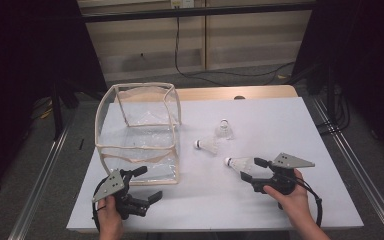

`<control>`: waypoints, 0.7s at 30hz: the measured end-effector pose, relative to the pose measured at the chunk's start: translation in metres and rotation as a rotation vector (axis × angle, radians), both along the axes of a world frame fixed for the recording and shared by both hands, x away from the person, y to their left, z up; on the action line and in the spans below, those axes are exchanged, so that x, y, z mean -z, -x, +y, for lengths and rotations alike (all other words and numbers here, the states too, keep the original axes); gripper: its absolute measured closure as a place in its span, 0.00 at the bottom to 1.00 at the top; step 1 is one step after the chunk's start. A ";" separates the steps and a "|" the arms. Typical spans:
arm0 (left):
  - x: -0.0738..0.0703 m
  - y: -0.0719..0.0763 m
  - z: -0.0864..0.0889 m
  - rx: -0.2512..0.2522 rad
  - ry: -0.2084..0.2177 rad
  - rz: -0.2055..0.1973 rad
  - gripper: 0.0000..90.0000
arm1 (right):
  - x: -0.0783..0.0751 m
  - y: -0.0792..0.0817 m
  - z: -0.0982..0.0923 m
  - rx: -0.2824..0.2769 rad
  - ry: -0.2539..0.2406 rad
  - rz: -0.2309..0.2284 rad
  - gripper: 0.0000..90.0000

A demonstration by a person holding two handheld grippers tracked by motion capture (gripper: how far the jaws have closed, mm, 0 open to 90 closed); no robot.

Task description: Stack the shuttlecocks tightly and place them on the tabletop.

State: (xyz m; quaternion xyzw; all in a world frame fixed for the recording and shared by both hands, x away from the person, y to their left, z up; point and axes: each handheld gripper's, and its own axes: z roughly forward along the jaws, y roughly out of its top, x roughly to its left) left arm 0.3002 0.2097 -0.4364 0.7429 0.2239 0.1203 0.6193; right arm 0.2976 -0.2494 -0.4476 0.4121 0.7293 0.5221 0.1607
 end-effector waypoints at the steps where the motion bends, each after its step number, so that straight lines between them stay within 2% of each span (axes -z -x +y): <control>1: 0.000 0.000 0.000 0.000 0.000 0.000 0.03 | 0.000 0.000 0.001 0.000 0.007 0.004 0.29; 9: 0.000 0.000 0.000 0.003 0.001 0.001 0.03 | 0.002 -0.006 0.009 -0.002 -0.003 0.065 0.48; 16: 0.001 0.000 -0.001 0.009 0.002 0.004 0.03 | 0.004 -0.013 0.017 -0.013 0.029 0.076 0.62; 21: 0.001 0.000 -0.001 0.013 0.005 0.005 0.03 | 0.007 -0.016 0.018 -0.012 0.024 0.099 0.74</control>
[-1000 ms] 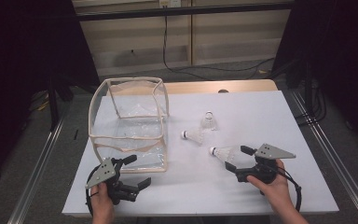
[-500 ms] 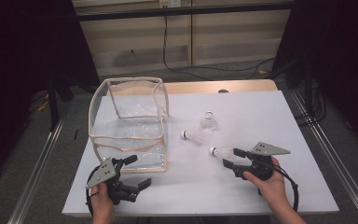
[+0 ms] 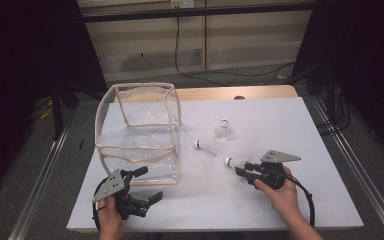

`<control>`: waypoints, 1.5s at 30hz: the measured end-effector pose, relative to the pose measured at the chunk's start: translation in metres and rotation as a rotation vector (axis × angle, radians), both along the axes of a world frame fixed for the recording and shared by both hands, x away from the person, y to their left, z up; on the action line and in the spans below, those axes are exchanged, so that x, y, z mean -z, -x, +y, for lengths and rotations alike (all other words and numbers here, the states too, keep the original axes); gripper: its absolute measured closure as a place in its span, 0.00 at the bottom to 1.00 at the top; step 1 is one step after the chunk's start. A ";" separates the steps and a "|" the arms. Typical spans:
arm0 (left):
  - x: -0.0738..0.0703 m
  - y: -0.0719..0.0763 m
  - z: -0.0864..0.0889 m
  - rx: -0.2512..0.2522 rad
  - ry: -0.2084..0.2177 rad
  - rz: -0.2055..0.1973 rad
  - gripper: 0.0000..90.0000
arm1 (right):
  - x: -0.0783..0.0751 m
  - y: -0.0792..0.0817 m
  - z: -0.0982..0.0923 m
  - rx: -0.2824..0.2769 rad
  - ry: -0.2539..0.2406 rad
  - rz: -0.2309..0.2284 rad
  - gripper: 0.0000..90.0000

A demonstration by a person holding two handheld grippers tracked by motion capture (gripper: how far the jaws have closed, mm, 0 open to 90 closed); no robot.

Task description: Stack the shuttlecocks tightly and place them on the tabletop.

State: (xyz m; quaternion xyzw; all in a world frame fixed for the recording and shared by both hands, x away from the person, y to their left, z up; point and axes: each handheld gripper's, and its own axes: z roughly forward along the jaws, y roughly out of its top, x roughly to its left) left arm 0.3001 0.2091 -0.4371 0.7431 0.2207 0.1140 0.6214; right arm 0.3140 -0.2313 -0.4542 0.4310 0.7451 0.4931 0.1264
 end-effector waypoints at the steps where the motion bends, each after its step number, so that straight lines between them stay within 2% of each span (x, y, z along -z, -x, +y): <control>1: 0.000 0.000 0.000 0.000 -0.002 0.000 0.03 | 0.001 -0.001 0.000 0.001 0.005 -0.003 0.76; 7: 0.000 0.000 -0.001 0.001 -0.005 -0.001 0.03 | 0.001 -0.004 -0.002 -0.004 -0.014 0.018 0.89; 9: 0.000 0.000 -0.001 0.001 -0.004 -0.001 0.03 | 0.002 -0.005 -0.002 -0.010 -0.004 0.023 0.95; 13: 0.000 0.000 -0.001 0.005 -0.002 -0.002 0.03 | 0.001 -0.006 -0.001 -0.030 -0.011 0.022 0.99; 29: 0.000 0.001 -0.001 0.012 0.003 0.000 0.03 | -0.017 -0.015 -0.005 -0.018 -0.058 0.001 1.00; 45: 0.000 0.000 -0.001 0.017 0.006 -0.003 0.03 | -0.030 -0.029 -0.012 0.002 -0.069 -0.023 1.00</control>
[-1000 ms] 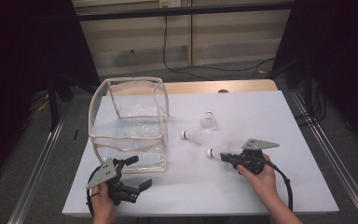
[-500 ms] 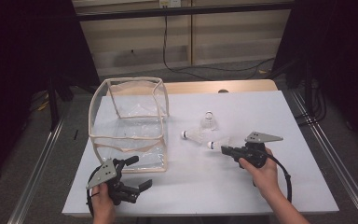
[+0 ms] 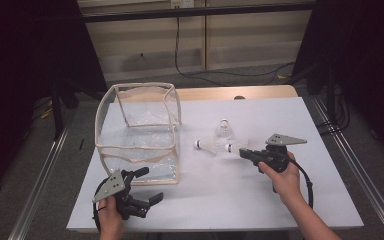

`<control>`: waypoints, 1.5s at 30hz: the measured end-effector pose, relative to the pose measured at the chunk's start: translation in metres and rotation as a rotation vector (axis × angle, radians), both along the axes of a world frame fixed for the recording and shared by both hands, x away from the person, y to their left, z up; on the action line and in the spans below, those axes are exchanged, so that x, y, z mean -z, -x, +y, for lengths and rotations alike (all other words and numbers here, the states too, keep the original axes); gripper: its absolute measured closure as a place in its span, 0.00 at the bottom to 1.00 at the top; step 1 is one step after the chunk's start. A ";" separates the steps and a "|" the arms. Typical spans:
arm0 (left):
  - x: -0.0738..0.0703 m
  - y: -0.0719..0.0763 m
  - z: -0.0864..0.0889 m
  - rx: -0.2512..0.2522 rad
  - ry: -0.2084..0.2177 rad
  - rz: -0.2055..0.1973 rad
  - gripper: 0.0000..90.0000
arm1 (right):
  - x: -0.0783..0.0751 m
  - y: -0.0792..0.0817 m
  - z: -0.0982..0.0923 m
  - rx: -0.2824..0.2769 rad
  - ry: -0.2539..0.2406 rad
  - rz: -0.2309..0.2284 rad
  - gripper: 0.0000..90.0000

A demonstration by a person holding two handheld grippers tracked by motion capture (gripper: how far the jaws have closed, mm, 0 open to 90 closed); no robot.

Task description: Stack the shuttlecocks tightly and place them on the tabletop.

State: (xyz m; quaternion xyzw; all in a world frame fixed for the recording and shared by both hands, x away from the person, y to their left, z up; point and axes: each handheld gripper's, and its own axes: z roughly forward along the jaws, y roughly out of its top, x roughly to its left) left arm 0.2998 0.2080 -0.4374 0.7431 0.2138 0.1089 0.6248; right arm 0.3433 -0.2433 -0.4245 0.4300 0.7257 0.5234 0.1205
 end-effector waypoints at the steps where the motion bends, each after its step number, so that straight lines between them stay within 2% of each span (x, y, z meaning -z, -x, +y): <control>1: 0.000 0.000 0.000 0.000 0.000 0.000 0.03 | 0.000 -0.001 0.000 0.000 0.001 0.000 1.00; 22: 0.000 0.000 0.000 0.009 0.002 -0.003 0.03 | -0.004 -0.015 0.008 -0.004 0.004 -0.005 1.00; 45: 0.000 0.000 0.000 0.017 0.013 0.004 0.03 | -0.001 -0.028 0.016 -0.004 0.019 -0.001 1.00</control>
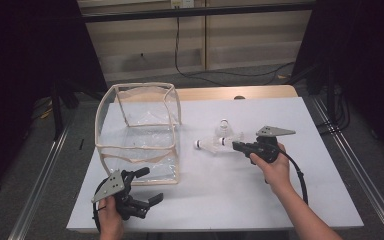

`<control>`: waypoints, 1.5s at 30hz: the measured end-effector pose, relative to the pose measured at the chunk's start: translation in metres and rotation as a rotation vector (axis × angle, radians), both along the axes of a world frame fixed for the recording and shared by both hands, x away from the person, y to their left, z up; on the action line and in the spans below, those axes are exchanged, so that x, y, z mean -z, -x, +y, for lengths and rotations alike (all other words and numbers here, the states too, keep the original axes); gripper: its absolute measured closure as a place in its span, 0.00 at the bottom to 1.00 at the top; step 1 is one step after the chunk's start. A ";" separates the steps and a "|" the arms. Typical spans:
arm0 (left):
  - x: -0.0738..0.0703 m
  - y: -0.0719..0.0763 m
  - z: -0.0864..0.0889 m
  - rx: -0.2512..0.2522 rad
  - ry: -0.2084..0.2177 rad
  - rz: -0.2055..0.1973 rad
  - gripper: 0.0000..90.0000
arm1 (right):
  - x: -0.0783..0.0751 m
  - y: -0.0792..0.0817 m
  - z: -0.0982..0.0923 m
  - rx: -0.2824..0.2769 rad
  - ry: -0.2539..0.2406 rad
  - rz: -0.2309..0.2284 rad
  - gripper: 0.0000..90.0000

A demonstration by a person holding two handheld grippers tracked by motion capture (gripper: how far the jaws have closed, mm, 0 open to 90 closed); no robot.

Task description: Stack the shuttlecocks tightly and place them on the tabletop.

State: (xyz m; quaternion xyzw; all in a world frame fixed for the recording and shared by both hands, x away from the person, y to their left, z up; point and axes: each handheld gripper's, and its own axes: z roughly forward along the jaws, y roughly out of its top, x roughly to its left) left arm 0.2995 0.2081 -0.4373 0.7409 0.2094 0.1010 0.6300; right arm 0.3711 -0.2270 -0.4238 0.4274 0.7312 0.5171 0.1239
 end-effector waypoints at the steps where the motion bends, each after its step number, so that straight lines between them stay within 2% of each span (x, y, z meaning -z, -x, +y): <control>1: 0.000 0.000 0.000 0.001 0.000 0.000 0.03 | 0.000 -0.001 0.000 -0.001 -0.004 -0.001 1.00; 19: 0.001 0.000 -0.001 0.004 -0.003 0.003 0.03 | 0.007 -0.011 0.009 0.003 0.005 0.009 1.00; 27: 0.001 0.000 -0.001 0.008 -0.007 0.004 0.03 | 0.011 -0.017 0.011 -0.011 0.018 0.017 1.00; 29: 0.001 0.000 -0.001 0.005 -0.004 0.006 0.03 | 0.012 -0.017 0.012 -0.010 0.007 0.024 1.00; 45: 0.000 0.000 -0.001 0.008 -0.008 0.003 0.03 | 0.014 -0.020 0.017 -0.012 0.017 0.020 1.00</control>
